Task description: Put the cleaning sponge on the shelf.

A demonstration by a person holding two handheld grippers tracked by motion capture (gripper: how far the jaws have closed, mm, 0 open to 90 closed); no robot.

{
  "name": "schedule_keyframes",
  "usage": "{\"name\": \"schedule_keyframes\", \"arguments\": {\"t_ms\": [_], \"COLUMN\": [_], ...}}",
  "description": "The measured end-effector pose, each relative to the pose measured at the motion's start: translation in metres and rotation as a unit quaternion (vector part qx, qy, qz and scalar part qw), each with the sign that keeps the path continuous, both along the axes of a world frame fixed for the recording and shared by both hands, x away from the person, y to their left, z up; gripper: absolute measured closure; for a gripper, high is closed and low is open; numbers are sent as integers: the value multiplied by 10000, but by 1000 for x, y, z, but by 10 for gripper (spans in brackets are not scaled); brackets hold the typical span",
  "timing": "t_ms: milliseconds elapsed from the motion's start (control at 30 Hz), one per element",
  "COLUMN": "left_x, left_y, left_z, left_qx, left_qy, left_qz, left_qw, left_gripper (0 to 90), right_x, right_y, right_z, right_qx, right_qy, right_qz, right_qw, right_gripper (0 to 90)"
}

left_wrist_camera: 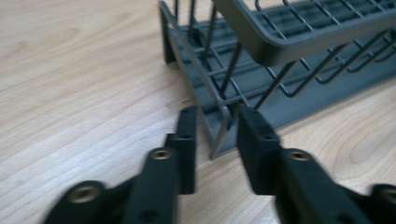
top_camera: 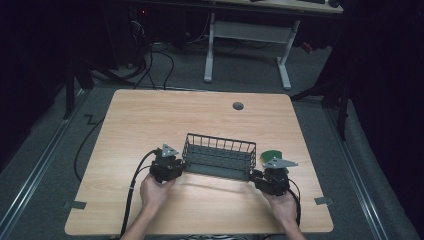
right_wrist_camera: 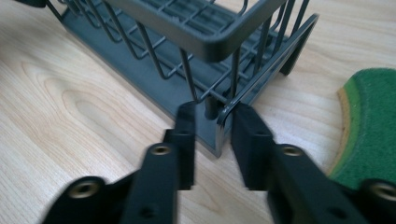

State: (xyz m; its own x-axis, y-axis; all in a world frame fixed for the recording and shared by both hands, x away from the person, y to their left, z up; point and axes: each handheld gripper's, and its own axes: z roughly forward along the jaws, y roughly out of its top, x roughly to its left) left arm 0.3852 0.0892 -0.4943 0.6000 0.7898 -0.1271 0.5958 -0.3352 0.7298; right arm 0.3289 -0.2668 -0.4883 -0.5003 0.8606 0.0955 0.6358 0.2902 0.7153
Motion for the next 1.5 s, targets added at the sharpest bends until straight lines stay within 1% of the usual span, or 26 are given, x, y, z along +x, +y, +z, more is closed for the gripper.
{"name": "schedule_keyframes", "arguments": {"t_ms": [67, 167, 267, 300, 333, 367, 433, 500, 533, 567, 600, 700, 800, 900, 933, 1000, 1033, 1133, 1233, 1300, 1500], "left_x": [-4, -10, -16, -17, -17, -18, -17, -17, -17, -17, -17, -17, -19, -19, -19, -19, -19, -19, -19, -19, -19], "left_y": [7, 20, 34, 39, 44, 49, 59, 67, 70, 75, 77, 86, 90, 91, 90, 89, 89, 89, 89, 90, 91], "left_z": [-1, -4, -9, -11, -14, -17, -24, -28, -30, -32, -33, -39, -42, -42, -42, -42, -42, -42, -42, -42, -42], "left_qx": [-74, -166, -146, -123, -74, -10, 153, 249, 290, 326, 347, 419, 415, 421, 456, 452, 443, 436, 436, 427, 387], "left_qy": [-69, -147, -225, -232, -233, -225, -220, -197, -204, -208, -214, -210, -358, -359, -368, -368, -358, -353, -345, -338, -323], "left_qz": [135, 278, 449, 513, 596, 673, 844, 968, 1041, 1113, 1166, 1307, 1361, 1354, 1338, 1336, 1325, 1308, 1292, 1281, 1284], "left_qw": [9999, 9994, 9986, 9983, 9979, 9975, 9961, 9948, 9939, 9930, 9923, 9903, 9892, 9892, 9893, 9893, 9895, 9898, 9901, 9903, 9904], "left_gripper": [562, 492, 437, 426, 422, 422, 418, 410, 410, 407, 407, 398, 392, 387, 379, 359, 351, 347, 340, 336, 333], "right_x": [-2, -5, -8, -8, -9, -9, -9, -8, -8, -6, -6, -3, 0, 4, 5, 7, 9, 11, 15, 18, 29], "right_y": [-3, -7, -13, -15, -19, -19, -23, -31, -31, -38, -38, -48, -57, -66, -69, -74, -77, -79, -80, -80, -73], "right_z": [3, 5, 9, 9, 12, 12, 14, 16, 16, 15, 15, 13, 10, 6, 5, 3, 0, -2, -6, -7, -9], "right_qx": [40, 67, 132, 159, 229, 229, 265, 311, 311, 367, 367, 370, 256, 190, 155, 99, 57, 44, -63, -55, 8], "right_qy": [-88, -155, -207, -243, -312, -312, -425, -571, -571, -630, -630, -701, -666, -589, -534, -498, -443, -392, -352, -345, -168], "right_qz": [-24, -37, -98, -96, -153, -153, -203, -377, -377, -545, -545, -768, -963, -1122, -1185, -1271, -1373, -1430, -1505, -1543, -1646], "right_qw": [10000, 9999, 9997, 9995, 9991, 9991, 9985, 9972, 9972, 9958, 9958, 9939, 9928, 9918, 9914, 9906, 9895, 9889, 9880, 9874, 9862], "right_gripper": [598, 546, 500, 492, 481, 481, 471, 450, 450, 441, 441, 422, 415, 413, 409, 397, 386, 378, 354, 343, 305]}}
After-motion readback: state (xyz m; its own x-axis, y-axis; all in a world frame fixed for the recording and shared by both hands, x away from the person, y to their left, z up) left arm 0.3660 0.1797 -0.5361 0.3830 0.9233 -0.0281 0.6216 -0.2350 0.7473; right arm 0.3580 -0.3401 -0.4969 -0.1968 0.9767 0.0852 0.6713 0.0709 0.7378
